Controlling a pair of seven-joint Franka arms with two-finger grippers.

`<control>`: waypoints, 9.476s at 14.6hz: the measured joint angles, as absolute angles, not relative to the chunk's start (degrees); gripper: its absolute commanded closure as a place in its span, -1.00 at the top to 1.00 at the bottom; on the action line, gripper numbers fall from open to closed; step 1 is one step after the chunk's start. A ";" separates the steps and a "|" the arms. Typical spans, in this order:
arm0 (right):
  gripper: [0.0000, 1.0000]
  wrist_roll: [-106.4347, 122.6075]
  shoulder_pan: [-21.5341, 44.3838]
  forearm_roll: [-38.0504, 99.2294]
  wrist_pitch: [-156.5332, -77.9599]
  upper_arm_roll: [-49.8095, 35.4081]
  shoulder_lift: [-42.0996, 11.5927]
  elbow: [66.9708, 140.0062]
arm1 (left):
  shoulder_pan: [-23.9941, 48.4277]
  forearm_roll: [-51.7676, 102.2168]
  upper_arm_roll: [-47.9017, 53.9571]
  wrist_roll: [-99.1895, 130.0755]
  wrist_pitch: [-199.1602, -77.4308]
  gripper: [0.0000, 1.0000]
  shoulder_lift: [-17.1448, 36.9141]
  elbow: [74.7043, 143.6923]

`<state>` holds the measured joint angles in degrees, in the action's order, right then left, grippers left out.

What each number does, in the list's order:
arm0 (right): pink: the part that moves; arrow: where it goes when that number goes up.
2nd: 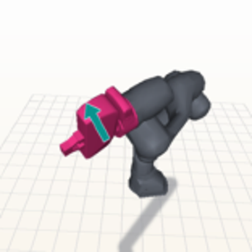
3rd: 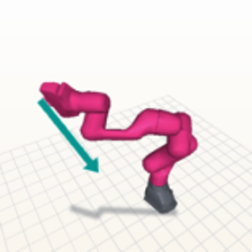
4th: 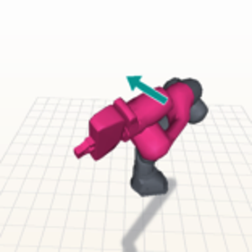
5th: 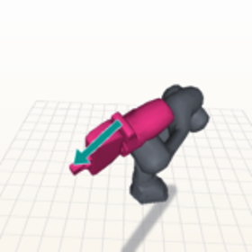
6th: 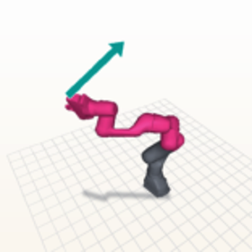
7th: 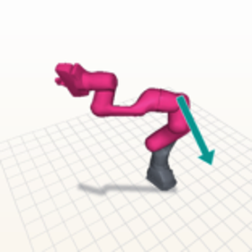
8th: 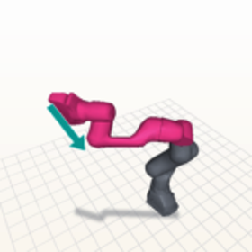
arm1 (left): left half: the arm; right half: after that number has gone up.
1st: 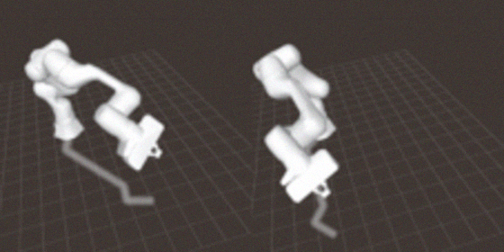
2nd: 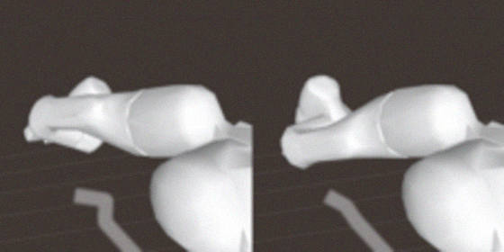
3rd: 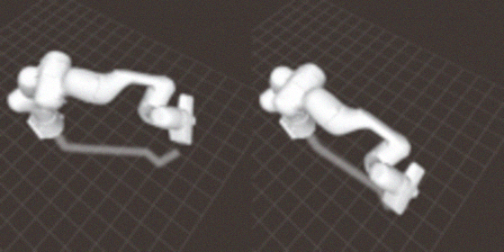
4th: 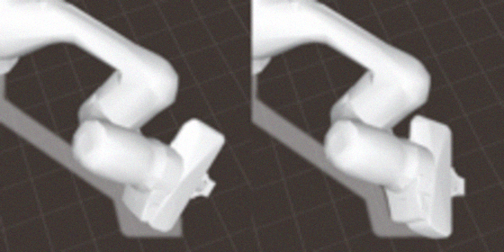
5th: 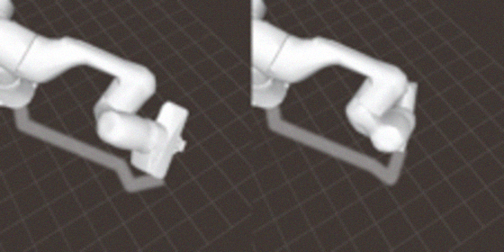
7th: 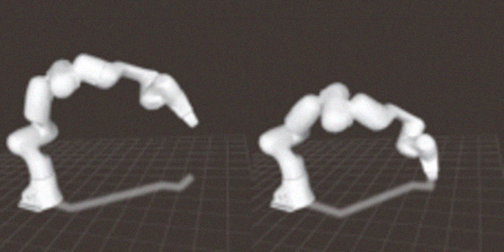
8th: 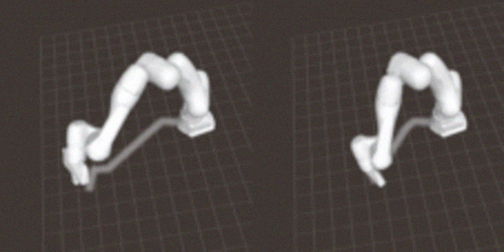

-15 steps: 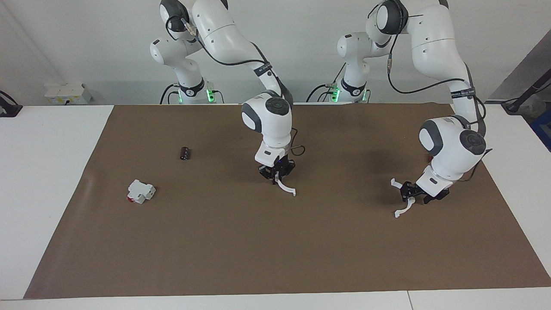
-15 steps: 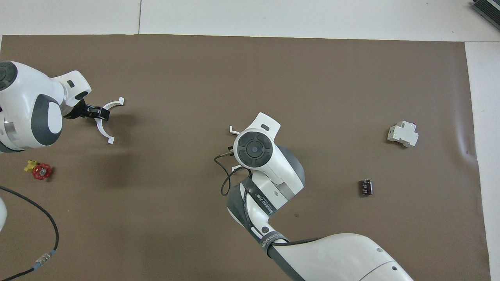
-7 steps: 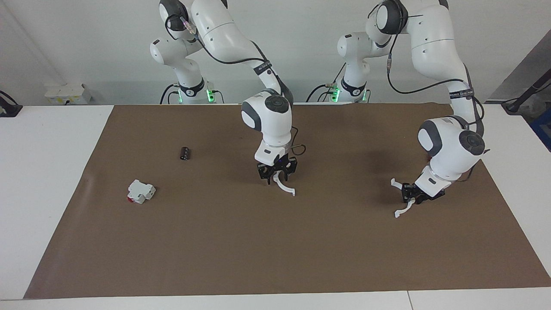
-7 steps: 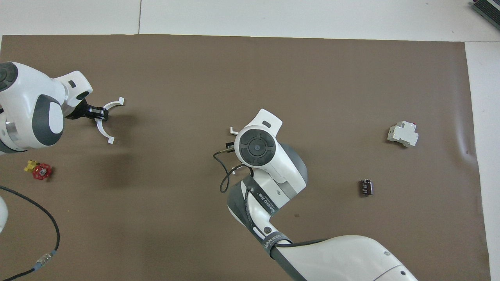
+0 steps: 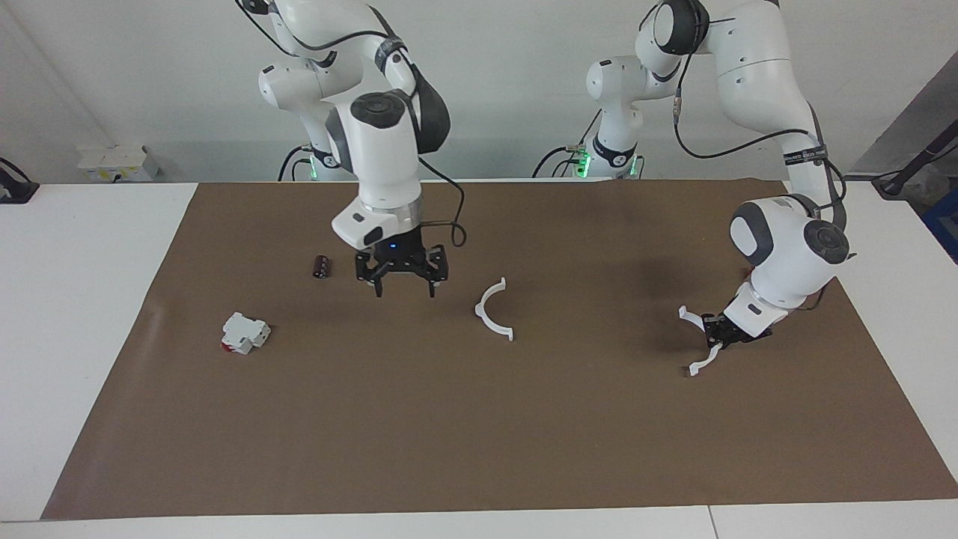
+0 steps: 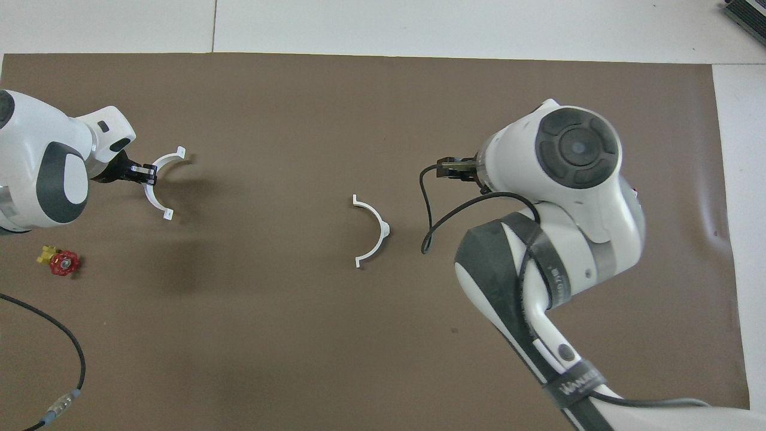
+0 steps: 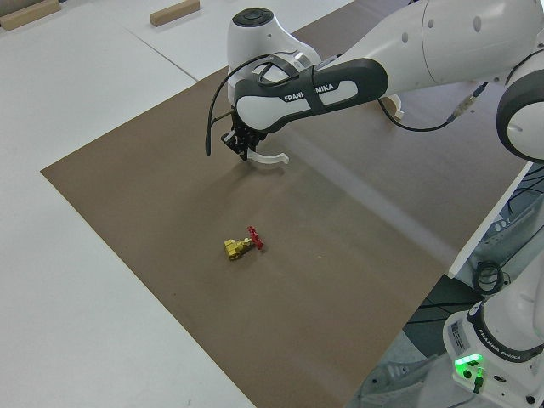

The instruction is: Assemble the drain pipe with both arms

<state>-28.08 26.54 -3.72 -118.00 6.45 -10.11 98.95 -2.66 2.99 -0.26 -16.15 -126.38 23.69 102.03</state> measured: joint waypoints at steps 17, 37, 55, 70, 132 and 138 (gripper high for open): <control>1.00 -10.24 7.24 -2.15 -89.15 5.73 0.10 88.60 | 19.31 -3.85 0.30 17.46 -125.87 -1.00 19.38 108.10; 1.00 -9.03 7.50 -2.14 -89.15 5.48 0.07 88.88 | 31.16 -4.50 0.39 31.01 -134.12 -1.00 18.67 113.12; 1.00 -9.03 7.50 -2.14 -89.15 5.48 0.07 88.90 | 32.06 -4.50 0.63 32.67 -135.02 -1.00 18.67 113.68; 1.00 -9.03 7.50 -2.14 -89.15 5.48 0.07 88.90 | 32.15 -4.50 0.74 32.67 -135.37 -1.00 18.67 114.42; 1.00 -9.02 7.16 1.04 -84.80 5.99 0.16 88.61 | 1.18 1.77 -1.08 -8.24 -109.57 1.00 -4.85 113.20; 1.00 -9.02 7.41 0.44 -84.80 6.00 0.16 88.61 | 0.10 1.77 -1.01 -8.43 -94.73 1.00 -3.94 99.37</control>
<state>-9.02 7.41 0.44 -84.80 6.00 0.16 88.61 0.10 1.77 -1.01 -8.43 -94.73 -3.94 99.37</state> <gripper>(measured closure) 0.000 0.000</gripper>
